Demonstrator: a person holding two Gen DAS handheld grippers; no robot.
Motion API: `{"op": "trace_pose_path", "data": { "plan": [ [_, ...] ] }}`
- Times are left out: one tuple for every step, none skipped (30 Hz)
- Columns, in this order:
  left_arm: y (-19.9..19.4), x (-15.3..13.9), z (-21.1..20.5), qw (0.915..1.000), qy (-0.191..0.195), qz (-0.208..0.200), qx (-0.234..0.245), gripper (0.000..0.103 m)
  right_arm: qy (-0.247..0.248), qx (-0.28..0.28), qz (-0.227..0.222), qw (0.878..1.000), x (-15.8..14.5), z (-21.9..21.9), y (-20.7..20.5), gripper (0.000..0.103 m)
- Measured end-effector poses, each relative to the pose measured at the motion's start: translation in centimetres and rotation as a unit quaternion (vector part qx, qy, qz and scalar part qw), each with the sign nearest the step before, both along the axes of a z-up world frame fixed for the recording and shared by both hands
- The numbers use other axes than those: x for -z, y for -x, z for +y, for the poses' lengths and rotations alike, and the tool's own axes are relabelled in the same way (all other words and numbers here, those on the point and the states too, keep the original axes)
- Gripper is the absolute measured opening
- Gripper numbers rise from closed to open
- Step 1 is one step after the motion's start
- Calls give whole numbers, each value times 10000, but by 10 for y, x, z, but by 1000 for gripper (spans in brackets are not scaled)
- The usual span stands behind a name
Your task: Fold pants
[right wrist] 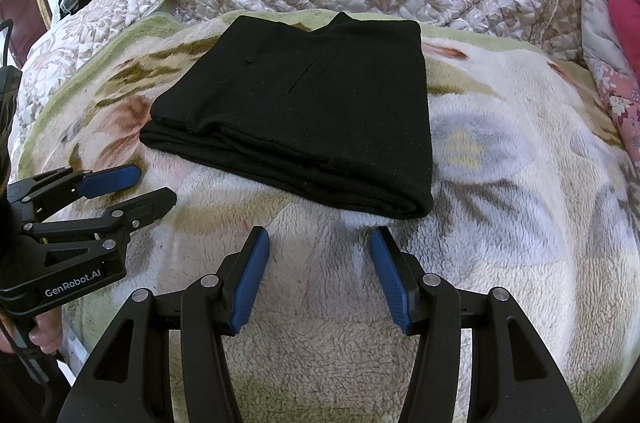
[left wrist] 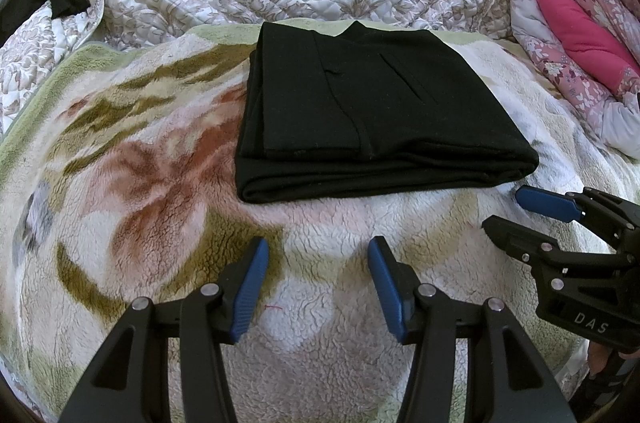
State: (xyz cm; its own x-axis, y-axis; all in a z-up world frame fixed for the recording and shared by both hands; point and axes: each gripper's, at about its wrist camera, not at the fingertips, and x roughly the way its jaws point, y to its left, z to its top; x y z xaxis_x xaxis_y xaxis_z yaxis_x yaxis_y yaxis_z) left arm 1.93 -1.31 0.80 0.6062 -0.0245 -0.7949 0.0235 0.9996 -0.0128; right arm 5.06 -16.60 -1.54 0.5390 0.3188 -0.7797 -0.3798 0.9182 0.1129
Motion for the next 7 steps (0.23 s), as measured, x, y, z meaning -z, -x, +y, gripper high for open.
{"op": "trace_pose_path", "data": {
  "plan": [
    [0, 0, 0, 10000, 10, 3, -5, 55, 2, 0, 0, 10000, 0, 0, 0, 54],
    [0, 0, 1, 10000, 18, -2, -20, 55, 4, -1, -2, 10000, 0, 0, 0, 54],
    [1, 1, 1, 10000, 15, -8, -22, 55, 0, -4, -5, 10000, 0, 1, 1, 54],
    [1, 0, 1, 10000, 6, -9, -13, 55, 4, -11, -10, 10000, 0, 0, 0, 54],
    [2, 1, 2, 10000, -2, -15, -12, 55, -5, -13, -10, 10000, 0, 0, 1, 54],
    [2, 1, 3, 10000, -6, -18, -9, 55, -20, -22, -8, 10000, 0, 0, 0, 54],
    [2, 1, 3, 10000, 8, -10, -11, 55, -77, -21, 12, 10000, -1, -3, -1, 54]
  ]
}}
